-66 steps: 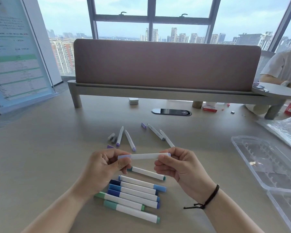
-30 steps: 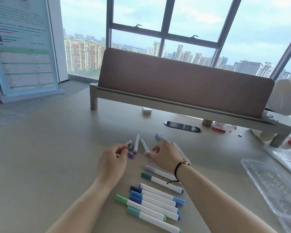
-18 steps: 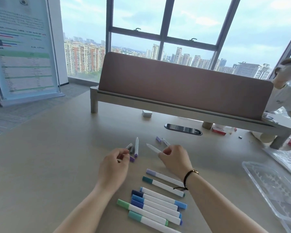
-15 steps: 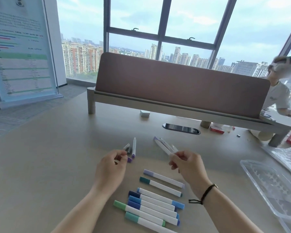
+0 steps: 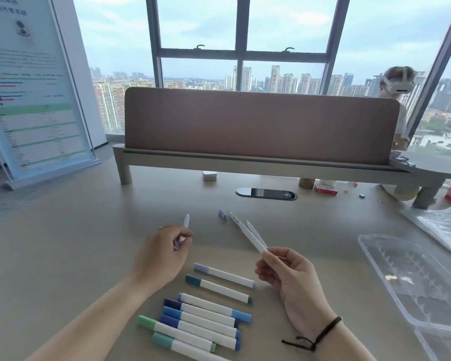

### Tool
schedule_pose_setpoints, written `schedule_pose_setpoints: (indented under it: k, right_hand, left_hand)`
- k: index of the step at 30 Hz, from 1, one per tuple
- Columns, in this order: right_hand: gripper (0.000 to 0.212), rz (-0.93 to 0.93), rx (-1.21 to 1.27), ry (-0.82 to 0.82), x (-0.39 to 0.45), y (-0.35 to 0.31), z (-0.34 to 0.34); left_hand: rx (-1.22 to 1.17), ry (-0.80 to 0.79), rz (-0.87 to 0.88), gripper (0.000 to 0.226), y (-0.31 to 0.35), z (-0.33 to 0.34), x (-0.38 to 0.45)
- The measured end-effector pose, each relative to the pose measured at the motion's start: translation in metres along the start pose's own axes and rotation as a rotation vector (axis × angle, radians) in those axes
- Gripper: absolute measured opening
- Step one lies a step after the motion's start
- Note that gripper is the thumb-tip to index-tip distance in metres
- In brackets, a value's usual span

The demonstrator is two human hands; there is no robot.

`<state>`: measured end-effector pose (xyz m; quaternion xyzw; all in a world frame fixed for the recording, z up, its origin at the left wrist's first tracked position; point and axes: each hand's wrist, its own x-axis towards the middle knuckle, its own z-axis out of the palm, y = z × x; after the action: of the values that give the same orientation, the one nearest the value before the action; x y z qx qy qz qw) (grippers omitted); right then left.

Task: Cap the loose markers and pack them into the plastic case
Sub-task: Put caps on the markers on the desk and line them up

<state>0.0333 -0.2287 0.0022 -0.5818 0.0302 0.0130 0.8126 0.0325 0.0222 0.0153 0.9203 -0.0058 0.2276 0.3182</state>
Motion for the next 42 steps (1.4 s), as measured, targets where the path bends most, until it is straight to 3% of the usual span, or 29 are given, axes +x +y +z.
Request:
schedule_pose_setpoints:
  k: [3,10,14,18,21,27,33,38,42]
  right_hand:
    - [0.011,0.03,0.09,0.01,0.004,0.0,-0.006]
    - [0.009,0.077,0.217,0.027,0.012,0.002,-0.012]
    - [0.007,0.083,0.231,0.021,0.014,0.001,-0.012]
    - [0.007,0.089,0.242,0.02,0.017,-0.001,-0.012]
    - [0.007,0.096,0.249,0.015,0.017,-0.001,-0.013]
    - [0.006,0.098,0.236,-0.011,0.014,-0.004,-0.014]
    - [0.006,0.028,0.09,-0.039,0.009,0.001,-0.008]
    - [0.005,-0.004,-0.035,-0.044,0.007,0.002,-0.004]
    - [0.004,0.081,-0.088,0.056,0.018,0.0,0.006]
  left_hand:
    - [0.119,-0.126,0.05,0.024,0.008,0.016,0.039]
    - [0.657,-0.481,0.065,0.06,0.034,0.058,0.103]
    - [0.96,-0.472,0.291,0.057,0.021,0.079,0.119]
    - [0.964,-0.374,0.333,0.037,0.02,0.08,0.117]
    - [0.787,-0.35,0.254,0.025,0.012,0.074,0.108]
    - [-0.046,-0.163,0.068,0.007,0.007,0.034,0.056]
    - [-0.694,-0.194,-0.235,0.019,-0.002,-0.003,-0.007]
    - [-0.924,-0.166,-0.307,0.023,-0.003,-0.008,-0.023]
    - [-1.062,-0.209,-0.33,0.025,-0.001,-0.01,-0.025]
